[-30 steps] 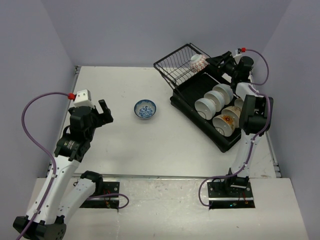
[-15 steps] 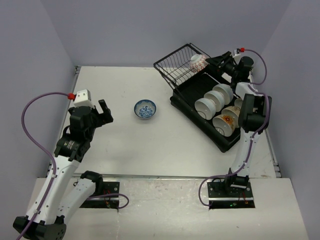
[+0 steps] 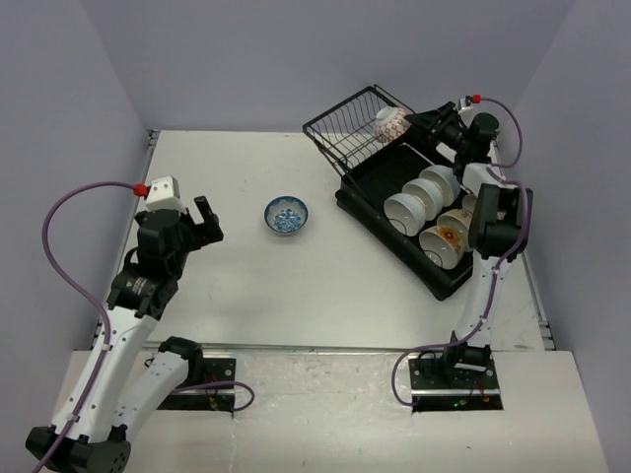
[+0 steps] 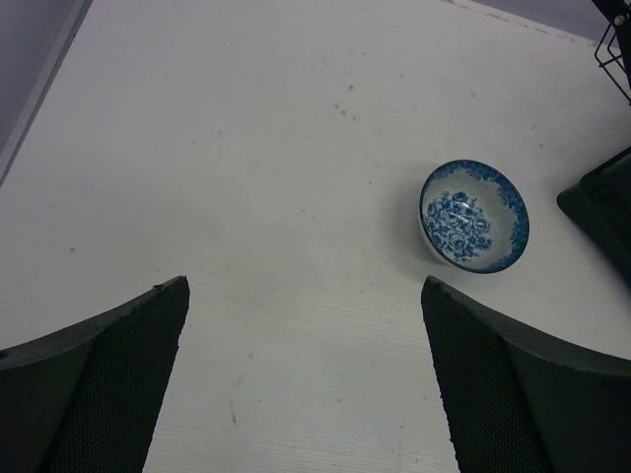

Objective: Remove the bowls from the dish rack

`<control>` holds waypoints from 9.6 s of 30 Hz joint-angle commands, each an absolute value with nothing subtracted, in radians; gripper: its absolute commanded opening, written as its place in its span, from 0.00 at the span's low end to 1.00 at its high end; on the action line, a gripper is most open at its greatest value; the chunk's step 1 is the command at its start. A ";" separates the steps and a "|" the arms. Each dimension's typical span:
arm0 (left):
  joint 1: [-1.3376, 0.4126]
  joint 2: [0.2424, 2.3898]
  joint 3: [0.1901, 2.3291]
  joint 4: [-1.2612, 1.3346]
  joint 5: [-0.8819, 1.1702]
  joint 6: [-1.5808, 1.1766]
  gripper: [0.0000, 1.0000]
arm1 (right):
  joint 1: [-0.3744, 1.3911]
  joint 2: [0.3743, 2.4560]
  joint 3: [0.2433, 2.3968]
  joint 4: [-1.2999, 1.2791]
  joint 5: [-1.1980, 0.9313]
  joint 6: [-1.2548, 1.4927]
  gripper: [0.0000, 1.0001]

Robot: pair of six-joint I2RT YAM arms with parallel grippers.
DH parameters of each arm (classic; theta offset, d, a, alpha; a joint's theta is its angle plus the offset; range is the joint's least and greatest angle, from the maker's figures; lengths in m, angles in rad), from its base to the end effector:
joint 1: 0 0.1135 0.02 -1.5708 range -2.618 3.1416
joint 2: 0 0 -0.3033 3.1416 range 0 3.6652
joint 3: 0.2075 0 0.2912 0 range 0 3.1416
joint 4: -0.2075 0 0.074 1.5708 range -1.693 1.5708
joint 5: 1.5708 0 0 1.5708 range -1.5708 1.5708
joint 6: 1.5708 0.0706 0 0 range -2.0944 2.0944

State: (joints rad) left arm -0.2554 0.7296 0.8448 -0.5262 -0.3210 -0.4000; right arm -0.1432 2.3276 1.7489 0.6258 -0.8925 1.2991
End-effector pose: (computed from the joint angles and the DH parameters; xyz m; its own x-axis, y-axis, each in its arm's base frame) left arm 0.1985 -0.0288 0.3517 -0.3404 -0.2930 -0.8934 -0.1875 0.9523 -0.2409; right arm 0.6193 -0.0338 0.2340 -0.6428 0.7034 -0.3034 -0.2275 0.2029 0.9524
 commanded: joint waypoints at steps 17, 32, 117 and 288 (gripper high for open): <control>-0.245 0.715 0.844 -0.488 -0.310 -0.374 1.00 | -0.146 2.413 1.854 0.758 -0.969 1.416 0.50; -0.247 0.715 0.847 -0.488 -0.305 -0.374 1.00 | -0.146 2.480 1.924 0.847 -1.022 1.515 0.43; -0.247 0.710 0.844 -0.485 -0.304 -0.373 1.00 | -0.140 2.474 2.146 1.154 -0.996 1.829 0.00; -0.244 0.646 0.844 -0.489 -0.339 -0.377 1.00 | 0.808 2.052 1.634 -0.132 0.006 0.052 0.00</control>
State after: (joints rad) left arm -0.2554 0.6582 0.8448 -0.5243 -0.3405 -0.3996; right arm 0.7971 2.0830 1.6356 -0.0841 -0.1368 0.1181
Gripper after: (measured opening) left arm 0.997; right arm 0.007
